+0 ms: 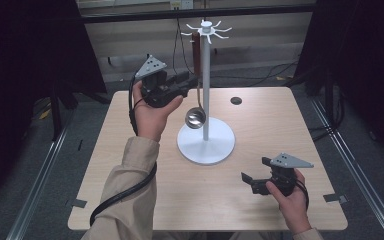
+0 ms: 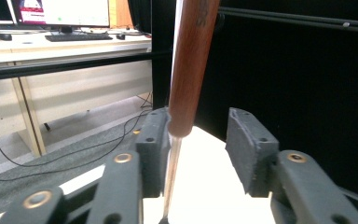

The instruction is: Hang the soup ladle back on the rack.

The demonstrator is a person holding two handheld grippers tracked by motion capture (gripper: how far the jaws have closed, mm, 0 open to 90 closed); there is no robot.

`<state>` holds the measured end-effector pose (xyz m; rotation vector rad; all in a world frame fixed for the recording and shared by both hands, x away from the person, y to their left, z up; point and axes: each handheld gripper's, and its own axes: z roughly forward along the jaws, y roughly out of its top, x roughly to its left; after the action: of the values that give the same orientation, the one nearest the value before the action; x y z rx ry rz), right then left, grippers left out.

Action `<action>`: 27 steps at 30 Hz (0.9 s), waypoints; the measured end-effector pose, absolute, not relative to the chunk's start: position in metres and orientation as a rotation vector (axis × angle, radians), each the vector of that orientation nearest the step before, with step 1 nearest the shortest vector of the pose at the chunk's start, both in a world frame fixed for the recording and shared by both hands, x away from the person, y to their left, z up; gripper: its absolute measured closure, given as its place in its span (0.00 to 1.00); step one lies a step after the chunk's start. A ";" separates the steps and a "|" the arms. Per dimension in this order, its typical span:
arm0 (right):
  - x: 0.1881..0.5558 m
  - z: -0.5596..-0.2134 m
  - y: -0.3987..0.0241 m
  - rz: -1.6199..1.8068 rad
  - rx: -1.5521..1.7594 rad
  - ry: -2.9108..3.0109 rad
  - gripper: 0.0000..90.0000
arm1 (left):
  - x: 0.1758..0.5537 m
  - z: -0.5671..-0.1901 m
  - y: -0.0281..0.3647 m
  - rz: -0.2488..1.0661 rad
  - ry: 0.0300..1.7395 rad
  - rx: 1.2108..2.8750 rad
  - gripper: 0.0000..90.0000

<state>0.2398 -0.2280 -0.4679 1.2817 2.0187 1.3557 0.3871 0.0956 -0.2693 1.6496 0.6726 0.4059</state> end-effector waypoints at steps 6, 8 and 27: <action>0.239 -0.468 -0.229 1.347 1.283 2.025 0.03 | 0.385 -0.278 0.101 0.420 0.681 1.652 0.52; 0.238 -0.467 -0.229 1.351 1.282 2.015 0.03 | 0.383 -0.281 0.103 0.415 0.695 1.637 0.48; 0.238 -0.467 -0.226 1.342 1.272 2.029 0.03 | 0.370 -0.310 0.123 0.480 0.711 1.710 0.22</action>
<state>0.2381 -0.2265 -0.4671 1.2720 2.0294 1.3422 0.3703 0.1227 -0.3096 1.7099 0.7115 0.4802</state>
